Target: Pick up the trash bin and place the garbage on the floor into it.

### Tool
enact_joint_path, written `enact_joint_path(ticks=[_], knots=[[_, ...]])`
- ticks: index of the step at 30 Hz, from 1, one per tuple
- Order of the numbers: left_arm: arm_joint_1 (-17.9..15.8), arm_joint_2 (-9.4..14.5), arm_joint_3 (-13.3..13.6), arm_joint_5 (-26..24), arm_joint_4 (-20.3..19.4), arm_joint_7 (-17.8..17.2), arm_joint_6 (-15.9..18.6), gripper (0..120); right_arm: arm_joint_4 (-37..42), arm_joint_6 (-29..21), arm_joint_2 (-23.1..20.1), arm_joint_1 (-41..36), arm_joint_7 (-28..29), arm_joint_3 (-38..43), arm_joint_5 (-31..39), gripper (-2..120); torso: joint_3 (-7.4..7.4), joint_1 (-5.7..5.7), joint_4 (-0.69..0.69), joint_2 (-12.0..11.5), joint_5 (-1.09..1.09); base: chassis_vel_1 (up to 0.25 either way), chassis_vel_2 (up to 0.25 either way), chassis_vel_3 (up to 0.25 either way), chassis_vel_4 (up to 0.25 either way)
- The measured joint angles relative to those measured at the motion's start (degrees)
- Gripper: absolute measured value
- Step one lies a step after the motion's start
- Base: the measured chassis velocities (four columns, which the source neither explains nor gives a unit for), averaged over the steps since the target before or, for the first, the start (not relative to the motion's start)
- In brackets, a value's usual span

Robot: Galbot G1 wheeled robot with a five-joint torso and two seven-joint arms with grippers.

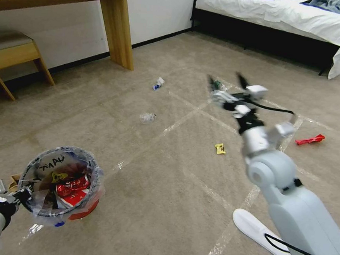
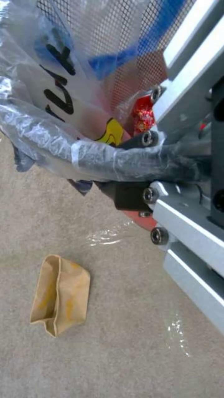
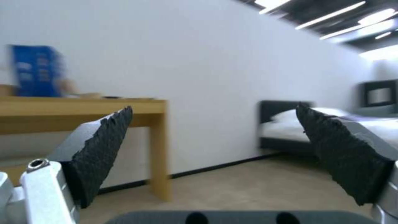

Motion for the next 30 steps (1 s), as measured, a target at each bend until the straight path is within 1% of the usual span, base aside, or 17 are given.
enact_joint_path(ticks=[1, 3, 4, 6, 7, 9, 10, 11, 12, 15, 17, 18, 21, 27, 30], knots=[[0.0, 0.0, 0.0, 0.0, 0.0, 0.0, 0.0, 0, 0.0, 0.0, 0.0, 0.0, 0.0, 0.0, 0.0, 100, 0.00, 0.00, 0.00, 0.0, 0.00, 0.000, 0.000, 0.000, 0.000], [0.4, -0.2, 0.0, 0.4, -0.3, 0.4, -0.1, 0, 0.8, 1.2, 1.6, -4.4, 0.8, 4.2, -2.8, 100, 0.00, 0.00, 0.01, 0.0, 0.00, 0.000, 0.000, 0.000, 0.000], [0.4, -0.2, 0.0, 0.4, -0.3, 0.4, -0.1, 0, 0.8, 1.2, 1.6, -4.4, 0.8, 4.2, -2.8, 100, 0.00, 0.00, 0.01, 0.0, 0.00, 0.000, 0.000, 0.000, 0.000], [0.6, -0.6, 0.0, 1.9, -0.4, 1.0, -0.3, 0, 1.0, 3.3, 4.4, -9.2, 1.1, 7.5, -5.4, 100, 0.00, 0.00, 0.00, 0.0, -0.01, 0.000, 0.000, 0.000, 0.000], [0.6, -0.6, 0.0, 1.9, -0.4, 1.0, -0.3, 0, 1.0, 3.3, 4.4, -9.2, 1.1, 7.5, -5.4, 100, 0.00, 0.00, 0.00, 0.0, -0.01, 0.000, 0.000, 0.000, 0.000], [0.7, -1.0, 0.2, 2.6, -0.6, 1.4, -0.5, 0, 1.7, 4.8, 7.7, -13.8, 1.2, 9.6, -6.7, 100, 0.00, 0.00, 0.01, 0.0, 0.00, 0.000, 0.000, 0.000, 0.000], [0.8, -1.2, 0.3, 2.7, -0.7, 1.5, -0.5, 0, 2.0, 5.0, 8.8, -15.4, 1.2, 10.4, -6.8, 100, 0.00, 0.00, -0.01, 0.0, -0.02, 0.000, 0.000, 0.000, 0.000], [0.8, -1.2, 0.3, 2.7, -0.7, 1.5, -0.5, 0, 2.0, 5.0, 8.8, -15.4, 1.2, 10.4, -6.8, 100, 0.00, 0.00, -0.01, 0.0, -0.02, 0.000, 0.000, 0.000, 0.000], [0.9, -1.5, 0.3, 3.1, -0.8, 1.7, -0.5, 0, 2.2, 5.6, 10.5, -17.1, 1.2, 11.3, -7.7, 100, 0.00, 0.00, -0.01, 0.0, -0.02, 0.000, 0.000, 0.000, 0.000], [0.9, -1.8, 0.3, 3.3, -0.9, 1.9, -0.5, 0, 2.2, 6.1, 11.4, -18.1, 1.2, 11.7, -8.9, 100, 0.00, 0.00, 0.00, 0.0, -0.02, 0.000, 0.000, 0.000, 0.000], [1.0, -2.3, 0.4, 3.7, -1.1, 2.2, -0.6, 0, 1.6, 8.0, 13.8, -20.1, 0.7, 12.0, -12.4, 100, 0.00, 0.00, 0.00, 0.0, -0.02, 0.000, 0.000, 0.000, 0.000], [1.0, -2.3, 0.4, 3.7, -1.1, 2.2, -0.6, 0, 1.6, 8.0, 13.8, -20.1, 0.7, 12.0, -12.4, 100, 0.00, 0.00, 0.00, 0.0, -0.02, 0.000, 0.000, 0.000, 0.000], [1.1, -2.5, 0.4, 3.9, -1.2, 2.3, -0.7, 0, 0.6, 9.7, 15.7, -21.5, 0.6, 11.8, -15.8, 100, 0.01, 0.00, 0.00, 0.0, -0.02, 0.000, 0.000, 0.000, 0.000], [1.0, -2.3, 0.3, 3.9, -1.2, 2.3, -0.7, 0, 0.2, 10.2, 16.9, -22.3, 0.6, 11.4, -17.0, 100, 0.00, 0.00, 0.01, 0.0, -0.02, 0.000, 0.000, 0.000, 0.000], [1.1, -2.6, 0.4, 4.4, -1.1, 2.9, -1.0, 0, -0.3, 10.6, 17.4, -22.7, 0.6, 11.1, -17.8, 100, 0.01, 0.00, 0.00, 0.0, -0.02, 0.000, 0.000, 0.000, 0.000]])
